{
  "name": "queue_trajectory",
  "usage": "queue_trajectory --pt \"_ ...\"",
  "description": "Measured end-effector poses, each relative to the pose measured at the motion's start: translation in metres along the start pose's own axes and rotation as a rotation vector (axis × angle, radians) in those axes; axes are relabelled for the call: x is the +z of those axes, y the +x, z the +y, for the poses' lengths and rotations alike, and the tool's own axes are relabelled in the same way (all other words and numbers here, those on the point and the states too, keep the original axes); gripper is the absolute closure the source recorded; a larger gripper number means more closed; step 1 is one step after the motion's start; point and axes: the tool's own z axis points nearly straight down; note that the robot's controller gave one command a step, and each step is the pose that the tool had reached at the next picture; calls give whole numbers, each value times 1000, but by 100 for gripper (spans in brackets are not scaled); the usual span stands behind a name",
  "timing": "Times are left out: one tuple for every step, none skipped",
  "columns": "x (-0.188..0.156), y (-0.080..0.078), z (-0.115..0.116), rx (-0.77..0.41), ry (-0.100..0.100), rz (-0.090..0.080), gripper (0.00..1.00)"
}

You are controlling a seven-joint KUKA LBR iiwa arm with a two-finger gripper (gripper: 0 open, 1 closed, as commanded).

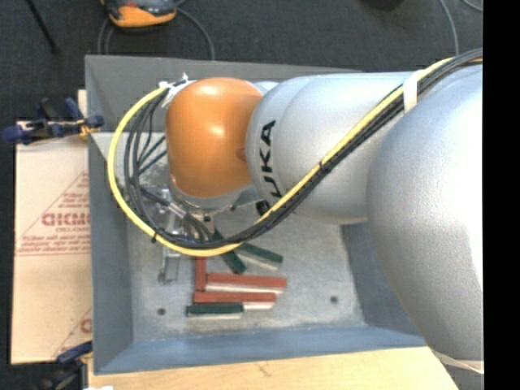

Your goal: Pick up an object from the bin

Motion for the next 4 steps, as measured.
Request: queue_trajectory --pt "0 0 0 0 0 0 0" --pt "42 -16 -26 19 -3 -6 0" --pt "74 -15 -54 41 3 3 0" --pt "90 -42 -68 20 2 -3 0"
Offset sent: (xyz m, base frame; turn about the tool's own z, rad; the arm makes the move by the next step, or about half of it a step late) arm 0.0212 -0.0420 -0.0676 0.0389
